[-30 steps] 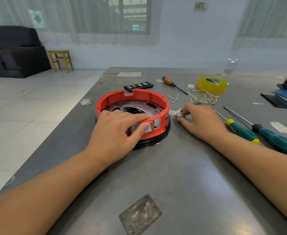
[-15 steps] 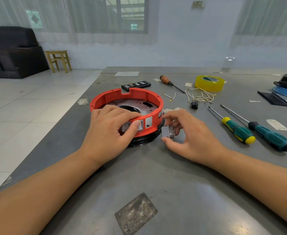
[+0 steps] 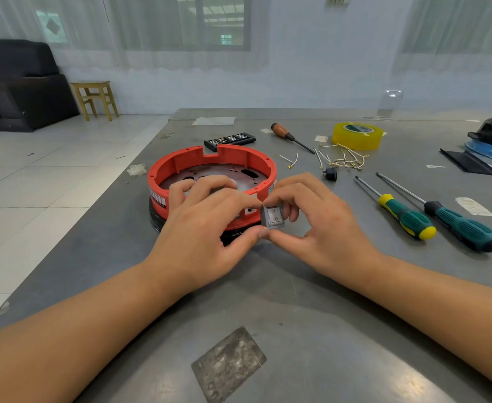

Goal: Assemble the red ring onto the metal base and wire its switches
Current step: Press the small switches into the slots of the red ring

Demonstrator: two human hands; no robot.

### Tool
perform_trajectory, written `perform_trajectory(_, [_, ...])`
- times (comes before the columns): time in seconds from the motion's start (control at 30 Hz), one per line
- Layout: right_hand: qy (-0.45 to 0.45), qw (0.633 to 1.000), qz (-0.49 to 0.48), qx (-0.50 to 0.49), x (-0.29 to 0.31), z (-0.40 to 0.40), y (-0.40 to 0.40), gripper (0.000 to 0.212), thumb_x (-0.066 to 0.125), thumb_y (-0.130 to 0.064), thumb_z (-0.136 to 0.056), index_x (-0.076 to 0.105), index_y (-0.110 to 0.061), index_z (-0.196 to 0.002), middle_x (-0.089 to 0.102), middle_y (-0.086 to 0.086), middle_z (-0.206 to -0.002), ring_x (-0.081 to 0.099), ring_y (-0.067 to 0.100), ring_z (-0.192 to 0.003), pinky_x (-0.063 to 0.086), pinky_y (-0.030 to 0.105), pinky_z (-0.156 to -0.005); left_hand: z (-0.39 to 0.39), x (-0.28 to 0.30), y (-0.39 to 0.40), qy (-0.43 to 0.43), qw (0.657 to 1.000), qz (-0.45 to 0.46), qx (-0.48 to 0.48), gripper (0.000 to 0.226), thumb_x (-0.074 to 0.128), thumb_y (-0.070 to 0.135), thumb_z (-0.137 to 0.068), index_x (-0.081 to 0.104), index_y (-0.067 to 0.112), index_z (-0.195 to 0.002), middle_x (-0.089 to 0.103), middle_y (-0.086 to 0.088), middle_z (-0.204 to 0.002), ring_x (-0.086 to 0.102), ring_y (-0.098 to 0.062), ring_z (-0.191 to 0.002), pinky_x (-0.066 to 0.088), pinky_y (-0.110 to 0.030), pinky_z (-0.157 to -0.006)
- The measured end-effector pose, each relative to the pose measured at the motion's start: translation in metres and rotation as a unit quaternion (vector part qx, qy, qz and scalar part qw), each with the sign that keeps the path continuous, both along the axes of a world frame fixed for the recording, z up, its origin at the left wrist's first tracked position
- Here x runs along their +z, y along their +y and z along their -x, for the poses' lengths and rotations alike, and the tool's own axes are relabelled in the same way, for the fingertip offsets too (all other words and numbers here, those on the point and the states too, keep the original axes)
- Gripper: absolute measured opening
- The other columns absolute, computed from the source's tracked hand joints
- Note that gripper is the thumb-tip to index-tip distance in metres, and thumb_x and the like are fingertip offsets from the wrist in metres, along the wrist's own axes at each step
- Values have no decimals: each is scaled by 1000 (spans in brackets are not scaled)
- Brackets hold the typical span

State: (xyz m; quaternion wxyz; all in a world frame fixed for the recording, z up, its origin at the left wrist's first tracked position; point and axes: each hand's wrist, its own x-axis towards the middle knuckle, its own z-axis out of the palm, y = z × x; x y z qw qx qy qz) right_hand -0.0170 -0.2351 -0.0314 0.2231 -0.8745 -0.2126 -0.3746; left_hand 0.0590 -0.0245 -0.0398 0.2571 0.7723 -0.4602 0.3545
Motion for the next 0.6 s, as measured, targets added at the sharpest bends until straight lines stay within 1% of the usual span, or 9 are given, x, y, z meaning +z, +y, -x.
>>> perform_trajectory(0.1, [-4, 1000, 7, 8, 0, 0, 1, 37, 82, -20, -85, 65, -14, -117, 55, -6, -114, 49, -4, -90, 45, 13, -80, 2, -1, 0, 6, 1000, 8, 0, 41, 66, 54, -91, 74, 24, -118, 73, 6, -104, 57, -15, -122, 31, -46, -101])
perform_trajectory(0.2, [-5, 1000, 5, 16, 1, 1, 2, 41, 83, -11, -84, 64, -14, -120, 59, 0, -116, 52, 1, -90, 48, 16, -82, 1, 1, 0, 11, 1000, 10, -2, 44, 66, 53, -90, 74, 23, -120, 73, 5, -106, 56, -12, -120, 30, -42, -100])
perform_trajectory(0.37, [7, 999, -14, 34, 4, 4, 4, 40, 82, -4, -83, 65, -7, -118, 61, 2, -113, 58, 6, -90, 51, 21, -84, -1, 2, 1, 27, 999, 18, -5, 43, 66, 52, -89, 73, 23, -120, 71, 7, -112, 54, -10, -120, 30, -41, -100])
perform_trajectory(0.47, [11, 999, -25, 44, 5, 4, 4, 40, 81, 1, -82, 65, -6, -118, 61, 3, -113, 62, 10, -89, 52, 20, -84, -2, 2, 2, 16, 1000, 17, -16, 42, 67, 49, -90, 72, 25, -125, 71, 10, -109, 55, -11, -119, 32, -42, -99])
perform_trajectory(0.53, [19, 996, -56, 60, 4, 4, 3, 38, 78, 4, -84, 65, -5, -118, 61, 4, -114, 66, 13, -91, 55, 22, -85, -3, 1, 3, 7, 1000, 20, -20, 39, 68, 48, -90, 73, 26, -122, 71, 12, -107, 56, -11, -118, 34, -43, -98])
perform_trajectory(0.6, [36, 990, -106, 83, 2, 4, 3, 31, 75, 1, -87, 65, -4, -116, 61, 6, -114, 69, 18, -92, 58, 27, -84, -5, 1, 4, -4, 999, 24, -20, 37, 70, 48, -90, 74, 26, -119, 71, 12, -107, 57, -13, -118, 35, -43, -98])
